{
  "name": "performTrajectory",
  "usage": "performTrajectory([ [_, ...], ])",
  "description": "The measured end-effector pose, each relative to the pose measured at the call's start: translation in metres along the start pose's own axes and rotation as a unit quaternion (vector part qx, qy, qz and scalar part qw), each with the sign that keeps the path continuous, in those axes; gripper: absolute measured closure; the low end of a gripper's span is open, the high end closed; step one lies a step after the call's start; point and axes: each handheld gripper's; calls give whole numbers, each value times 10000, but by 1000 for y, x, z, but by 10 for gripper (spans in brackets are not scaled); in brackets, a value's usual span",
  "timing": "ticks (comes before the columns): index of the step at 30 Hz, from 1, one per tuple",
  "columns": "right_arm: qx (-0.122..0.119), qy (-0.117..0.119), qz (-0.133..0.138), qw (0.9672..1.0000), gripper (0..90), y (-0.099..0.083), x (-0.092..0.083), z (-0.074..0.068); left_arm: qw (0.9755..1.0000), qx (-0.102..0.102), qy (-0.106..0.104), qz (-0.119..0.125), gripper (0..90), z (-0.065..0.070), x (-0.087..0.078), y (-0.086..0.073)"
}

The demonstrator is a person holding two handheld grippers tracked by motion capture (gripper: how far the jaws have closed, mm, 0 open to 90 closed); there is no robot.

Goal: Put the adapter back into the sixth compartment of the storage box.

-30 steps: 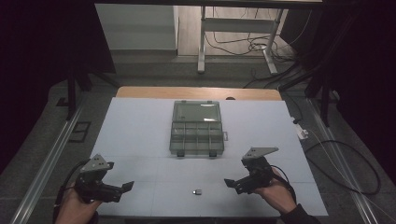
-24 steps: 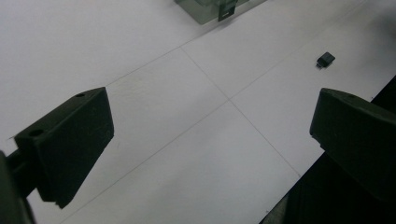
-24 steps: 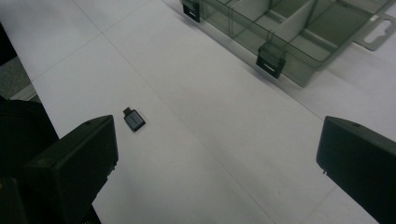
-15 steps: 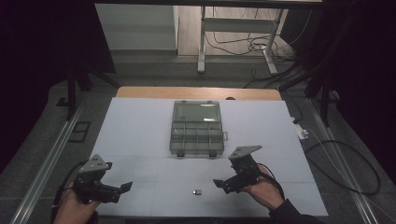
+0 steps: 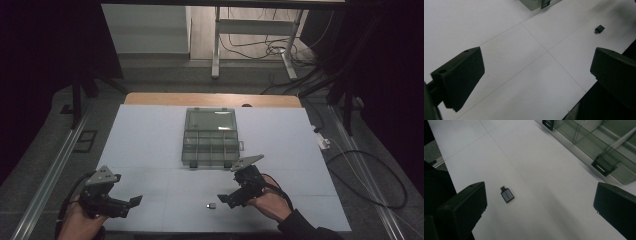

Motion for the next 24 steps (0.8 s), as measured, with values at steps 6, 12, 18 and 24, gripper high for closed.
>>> performTrajectory([
  [6,-97,-29,-117,9999,0,6,10,-5,10000,0,-19,-3,0,0,0,0],
  [12,-204,-22,-181,9996,0,11,17,-11,10000,-1,-23,-2,0,0,0,0],
  [18,-263,12,-304,9992,0,14,25,-14,10000,4,-26,-5,0,0,0,0],
  [24,-276,38,-415,9988,0,16,32,-17,10000,10,-30,-8,0,0,0,0],
])
Point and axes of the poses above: each handheld gripper's, and its own axes: x roughly forward along the jaws, y roughly out of its top, z roughly to its right, and after that the axes turned 10 degrees about -x, right-handed
